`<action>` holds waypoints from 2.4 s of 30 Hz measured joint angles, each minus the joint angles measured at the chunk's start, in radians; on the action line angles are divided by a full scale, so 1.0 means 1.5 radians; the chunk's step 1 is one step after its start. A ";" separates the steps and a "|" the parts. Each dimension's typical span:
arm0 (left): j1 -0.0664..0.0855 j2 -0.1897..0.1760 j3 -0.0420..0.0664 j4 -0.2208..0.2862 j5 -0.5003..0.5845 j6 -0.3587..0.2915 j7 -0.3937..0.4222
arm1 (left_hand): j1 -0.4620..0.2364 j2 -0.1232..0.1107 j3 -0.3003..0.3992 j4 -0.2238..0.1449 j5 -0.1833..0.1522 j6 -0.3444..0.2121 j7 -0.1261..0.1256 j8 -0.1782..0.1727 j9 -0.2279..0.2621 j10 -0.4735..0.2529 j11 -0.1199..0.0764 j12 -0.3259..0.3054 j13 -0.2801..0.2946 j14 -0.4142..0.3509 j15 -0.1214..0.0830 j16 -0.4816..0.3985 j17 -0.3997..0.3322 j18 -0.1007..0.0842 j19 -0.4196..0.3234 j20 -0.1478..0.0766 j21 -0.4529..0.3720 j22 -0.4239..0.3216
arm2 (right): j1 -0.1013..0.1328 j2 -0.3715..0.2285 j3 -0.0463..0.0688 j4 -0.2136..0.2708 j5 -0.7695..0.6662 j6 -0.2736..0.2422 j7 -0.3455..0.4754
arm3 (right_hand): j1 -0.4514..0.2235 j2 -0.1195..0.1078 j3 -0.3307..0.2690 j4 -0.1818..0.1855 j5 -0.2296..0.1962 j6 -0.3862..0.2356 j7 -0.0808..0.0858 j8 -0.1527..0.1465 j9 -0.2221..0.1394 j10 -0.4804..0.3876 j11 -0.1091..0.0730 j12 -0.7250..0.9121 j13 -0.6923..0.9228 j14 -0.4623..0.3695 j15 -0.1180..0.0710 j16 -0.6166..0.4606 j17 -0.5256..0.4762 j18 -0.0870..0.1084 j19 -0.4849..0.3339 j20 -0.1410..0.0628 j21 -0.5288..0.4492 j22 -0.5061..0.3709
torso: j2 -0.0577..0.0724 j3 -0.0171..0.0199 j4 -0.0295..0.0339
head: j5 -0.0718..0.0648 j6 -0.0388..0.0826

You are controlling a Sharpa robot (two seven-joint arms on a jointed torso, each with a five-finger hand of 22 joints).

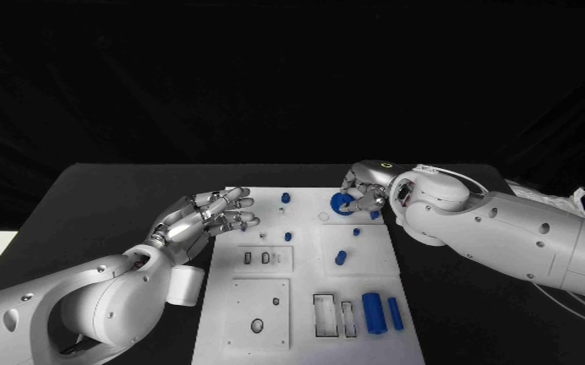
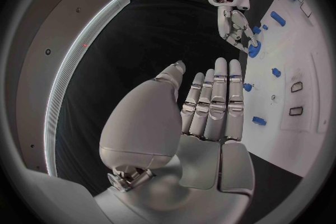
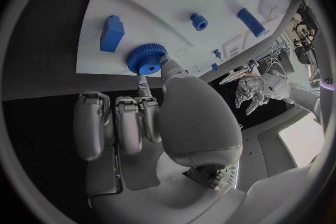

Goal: Assemble the parts on the task board

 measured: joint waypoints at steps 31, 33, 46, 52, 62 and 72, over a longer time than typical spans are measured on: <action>0.000 0.003 0.000 -0.002 0.000 0.002 -0.004 | 0.000 0.000 0.002 -0.002 0.000 0.000 0.000 0.000 0.000 0.000 0.000 0.000 0.000 0.000 0.000 -0.003 0.001 0.000 0.000 0.000 0.000 -0.001 | -0.009 0.028 -0.001 0.044 -0.058 -0.075 0.008 | -0.006 0.012 0.087 -0.030 0.042 0.034 0.001 0.007 0.001 0.002 -0.007 0.029 0.000 0.000 0.000 0.006 0.000 0.000 0.000 0.000 0.015 0.013 | 0.000 -0.0001 0.0017 | 0.009 0.003; 0.000 0.003 0.000 -0.003 0.000 0.002 -0.004 | 0.000 0.000 0.002 -0.002 0.000 0.000 0.000 0.000 0.000 0.000 0.000 0.000 0.000 0.000 0.000 -0.003 0.001 0.000 0.000 0.000 0.000 -0.001 | -0.005 0.038 -0.001 0.052 -0.062 -0.087 0.007 | -0.006 0.012 0.090 -0.033 0.040 0.034 0.001 0.007 0.001 0.002 -0.007 0.029 0.000 0.000 0.000 0.006 0.000 0.000 0.000 0.000 0.015 0.013 | 0.000 -0.0004 0.0019 | 0.010 0.002; 0.000 0.005 0.000 -0.003 0.000 0.002 -0.007 | 0.000 0.000 0.005 -0.005 0.000 0.000 0.000 0.000 0.000 0.000 0.000 0.000 0.000 0.000 0.000 -0.003 0.001 0.000 0.000 0.000 0.000 -0.001 | -0.004 0.110 -0.003 0.059 -0.101 -0.114 -0.004 | -0.010 0.009 0.098 -0.041 0.028 0.034 0.000 0.006 0.001 0.002 -0.007 0.029 0.000 0.000 0.000 0.006 0.000 0.000 0.000 0.000 0.015 0.013 | 0.000 -0.0023 0.0040 | 0.016 0.001; 0.000 0.006 0.000 -0.002 0.000 0.002 -0.007 | 0.000 0.000 0.005 -0.005 0.000 0.000 0.000 0.000 0.000 0.000 0.000 0.000 0.000 0.000 0.000 -0.003 0.001 0.000 0.000 0.000 0.000 -0.001 | -0.016 0.141 -0.006 0.035 -0.112 -0.109 -0.006 | -0.011 0.008 0.099 -0.042 0.027 0.034 0.000 0.003 0.001 0.002 -0.007 0.029 0.000 0.000 0.000 0.006 0.000 0.000 0.000 0.000 0.015 0.013 | 0.000 -0.0021 0.0045 | 0.017 -0.001; 0.000 0.006 0.000 -0.002 0.000 0.002 -0.008 | 0.000 0.000 0.005 -0.005 0.000 0.000 0.000 -0.003 0.000 0.000 0.000 0.000 0.000 0.000 0.000 -0.003 0.002 0.000 0.000 0.000 0.000 -0.001 | -0.024 0.157 -0.009 0.012 -0.121 -0.083 -0.006 | -0.011 0.008 0.101 -0.044 0.023 0.036 -0.002 -0.003 0.001 0.002 -0.007 0.029 0.000 0.000 0.000 0.006 0.000 0.000 0.000 0.000 0.015 0.013 | 0.000 -0.0010 0.0026 | 0.020 -0.003; 0.000 0.006 0.000 -0.002 0.000 0.002 -0.008 | 0.000 0.000 0.005 -0.005 0.000 0.000 0.000 -0.003 0.000 0.000 0.000 0.000 0.000 0.000 0.000 -0.005 0.002 0.000 0.000 0.000 0.000 -0.001 | -0.024 0.163 -0.008 0.007 -0.134 -0.079 -0.018 | -0.041 -0.003 0.103 -0.045 -0.009 0.028 -0.004 -0.019 0.001 0.004 -0.004 -0.003 0.000 0.000 0.000 0.006 0.000 0.000 0.000 0.000 0.015 0.013 | 0.001 -0.0005 0.0026 | 0.018 -0.002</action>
